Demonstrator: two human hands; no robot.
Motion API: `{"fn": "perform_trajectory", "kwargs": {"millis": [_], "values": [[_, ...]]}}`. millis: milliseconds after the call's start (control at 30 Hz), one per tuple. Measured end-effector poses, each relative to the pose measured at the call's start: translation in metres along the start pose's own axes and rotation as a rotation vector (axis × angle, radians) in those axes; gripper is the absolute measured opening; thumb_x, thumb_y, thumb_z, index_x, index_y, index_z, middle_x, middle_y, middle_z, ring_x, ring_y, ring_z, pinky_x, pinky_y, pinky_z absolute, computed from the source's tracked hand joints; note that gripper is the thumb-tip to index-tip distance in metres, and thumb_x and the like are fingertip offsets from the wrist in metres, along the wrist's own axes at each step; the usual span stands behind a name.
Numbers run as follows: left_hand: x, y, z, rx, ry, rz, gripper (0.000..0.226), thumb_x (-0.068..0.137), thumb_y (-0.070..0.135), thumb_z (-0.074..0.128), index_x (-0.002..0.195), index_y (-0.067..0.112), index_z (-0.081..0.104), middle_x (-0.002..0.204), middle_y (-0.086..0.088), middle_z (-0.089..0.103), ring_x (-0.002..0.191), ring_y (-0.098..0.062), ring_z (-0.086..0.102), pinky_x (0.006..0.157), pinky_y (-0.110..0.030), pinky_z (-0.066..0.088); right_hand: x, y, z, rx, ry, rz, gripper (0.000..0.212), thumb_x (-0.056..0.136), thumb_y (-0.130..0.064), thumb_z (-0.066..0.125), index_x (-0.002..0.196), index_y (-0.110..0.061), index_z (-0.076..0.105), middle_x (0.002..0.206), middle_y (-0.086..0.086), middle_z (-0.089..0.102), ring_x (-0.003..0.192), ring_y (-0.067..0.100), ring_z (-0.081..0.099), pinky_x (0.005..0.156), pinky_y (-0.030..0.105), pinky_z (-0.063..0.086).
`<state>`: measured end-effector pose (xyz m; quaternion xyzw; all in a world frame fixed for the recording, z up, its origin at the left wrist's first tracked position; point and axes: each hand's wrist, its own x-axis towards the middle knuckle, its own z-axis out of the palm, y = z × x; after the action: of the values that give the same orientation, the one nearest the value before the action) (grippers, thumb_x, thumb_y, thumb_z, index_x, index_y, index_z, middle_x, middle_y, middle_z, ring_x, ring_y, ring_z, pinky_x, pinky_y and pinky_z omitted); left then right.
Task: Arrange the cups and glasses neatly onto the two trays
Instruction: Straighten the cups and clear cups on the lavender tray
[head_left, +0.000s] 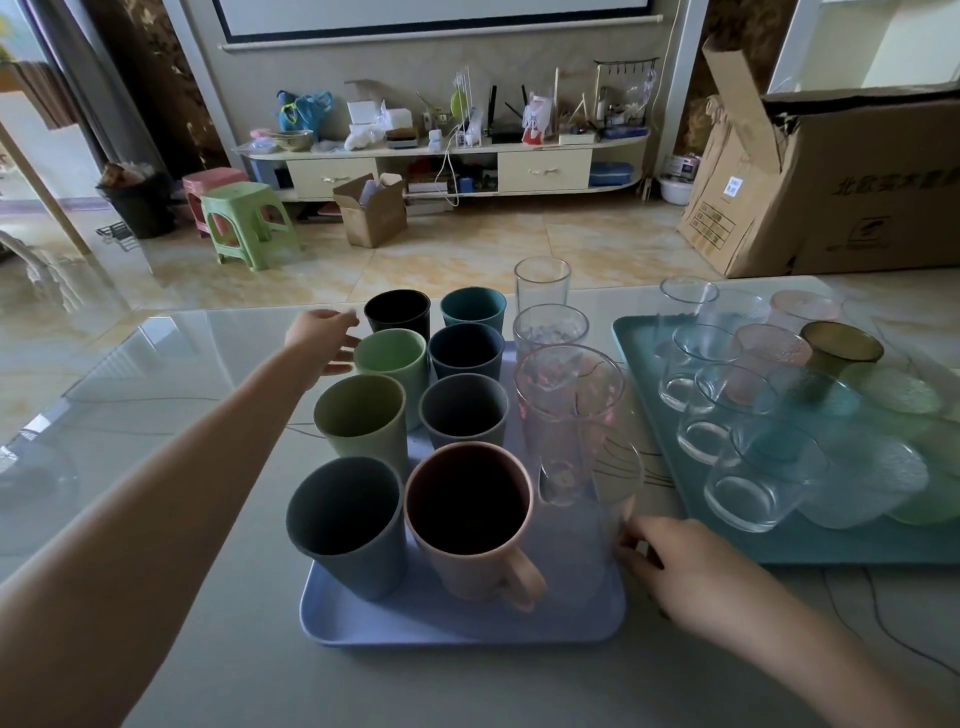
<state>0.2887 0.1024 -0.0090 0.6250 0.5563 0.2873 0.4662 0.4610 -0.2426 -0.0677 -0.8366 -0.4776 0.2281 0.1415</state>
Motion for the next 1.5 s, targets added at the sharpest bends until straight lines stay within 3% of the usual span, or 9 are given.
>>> {"fn": "perform_trajectory", "kwargs": {"millis": [133, 233, 333, 533, 733, 867, 1100, 1200, 1500], "values": [[-0.017, -0.031, -0.018, 0.196, 0.057, 0.005, 0.026, 0.093, 0.02, 0.054, 0.112, 0.004, 0.062, 0.086, -0.008, 0.065, 0.061, -0.015, 0.057, 0.047, -0.023, 0.047, 0.003, -0.002, 0.001, 0.074, 0.004, 0.013, 0.025, 0.093, -0.034, 0.048, 0.083, -0.013, 0.058, 0.073, 0.008, 0.06, 0.07, 0.032, 0.06, 0.069, 0.045, 0.054], [-0.044, -0.061, -0.025, 0.205, 0.005, -0.082, 0.019, 0.09, 0.014, 0.058, 0.103, 0.002, 0.065, 0.076, -0.008, 0.064, 0.055, -0.015, 0.058, 0.036, -0.017, 0.047, 0.006, -0.005, 0.002, 0.117, 0.012, 0.038, 0.029, 0.096, -0.029, 0.043, 0.084, -0.007, 0.059, 0.064, 0.003, 0.051, 0.063, 0.023, 0.05, 0.065, 0.041, 0.051], [-0.069, -0.074, -0.027, 0.222, -0.052, -0.126, 0.014, 0.09, 0.009, 0.055, 0.085, 0.0, 0.065, 0.065, -0.007, 0.058, 0.039, -0.007, 0.054, 0.031, -0.011, 0.037, 0.008, -0.007, 0.003, 0.184, 0.038, 0.062, 0.031, 0.096, -0.026, 0.041, 0.082, -0.005, 0.059, 0.062, 0.006, 0.058, 0.062, 0.028, 0.057, 0.062, 0.041, 0.051], [-0.087, -0.068, -0.023, 0.368, -0.158, -0.022, 0.032, 0.083, 0.007, 0.059, 0.052, 0.016, 0.06, 0.06, -0.004, 0.056, 0.058, -0.016, 0.049, 0.051, -0.023, 0.04, 0.013, -0.004, 0.009, 0.093, 0.046, 0.051, 0.023, 0.093, -0.028, 0.051, 0.087, -0.01, 0.063, 0.089, 0.011, 0.07, 0.085, 0.028, 0.066, 0.072, 0.036, 0.049], [-0.094, -0.071, -0.03, 0.304, -0.243, -0.05, 0.028, 0.084, 0.004, 0.058, 0.06, 0.015, 0.062, 0.062, -0.005, 0.053, 0.054, -0.015, 0.046, 0.04, -0.015, 0.041, 0.017, -0.009, 0.006, 0.074, 0.006, 0.092, 0.026, 0.093, -0.031, 0.054, 0.069, -0.022, 0.054, 0.083, 0.009, 0.067, 0.084, 0.028, 0.067, 0.07, 0.033, 0.051], [-0.096, -0.067, -0.024, 0.255, -0.16, 0.003, 0.025, 0.084, 0.006, 0.057, 0.062, 0.016, 0.06, 0.064, -0.004, 0.058, 0.061, -0.018, 0.051, 0.054, -0.024, 0.043, 0.015, -0.011, 0.006, 0.052, 0.008, 0.088, 0.033, 0.094, -0.031, 0.053, 0.062, -0.024, 0.048, 0.081, 0.008, 0.064, 0.088, 0.027, 0.067, 0.07, 0.032, 0.049], [-0.096, -0.071, -0.022, 0.263, -0.182, 0.011, 0.041, 0.083, 0.0, 0.057, 0.049, 0.021, 0.062, 0.058, -0.003, 0.055, 0.056, -0.015, 0.046, 0.054, -0.025, 0.039, 0.014, -0.012, 0.006, 0.055, 0.013, 0.087, 0.032, 0.093, -0.032, 0.053, 0.063, -0.022, 0.049, 0.082, 0.009, 0.066, 0.088, 0.027, 0.066, 0.071, 0.033, 0.048], [-0.094, -0.073, -0.023, 0.262, -0.19, 0.002, 0.053, 0.083, 0.0, 0.058, 0.035, 0.023, 0.063, 0.042, 0.007, 0.055, 0.055, -0.015, 0.046, 0.053, -0.024, 0.039, 0.012, -0.013, 0.005, 0.058, 0.025, 0.089, 0.033, 0.093, -0.031, 0.053, 0.062, -0.023, 0.049, 0.086, 0.013, 0.069, 0.087, 0.028, 0.066, 0.071, 0.034, 0.049], [-0.097, -0.074, -0.021, 0.231, -0.187, 0.004, 0.057, 0.082, -0.002, 0.057, 0.036, 0.03, 0.065, 0.035, 0.013, 0.051, 0.055, -0.015, 0.043, 0.054, -0.024, 0.037, 0.012, -0.012, 0.005, 0.105, 0.016, 0.076, 0.032, 0.094, -0.026, 0.054, 0.062, -0.023, 0.052, 0.06, -0.007, 0.057, 0.067, 0.027, 0.07, 0.048, 0.025, 0.048]]}}
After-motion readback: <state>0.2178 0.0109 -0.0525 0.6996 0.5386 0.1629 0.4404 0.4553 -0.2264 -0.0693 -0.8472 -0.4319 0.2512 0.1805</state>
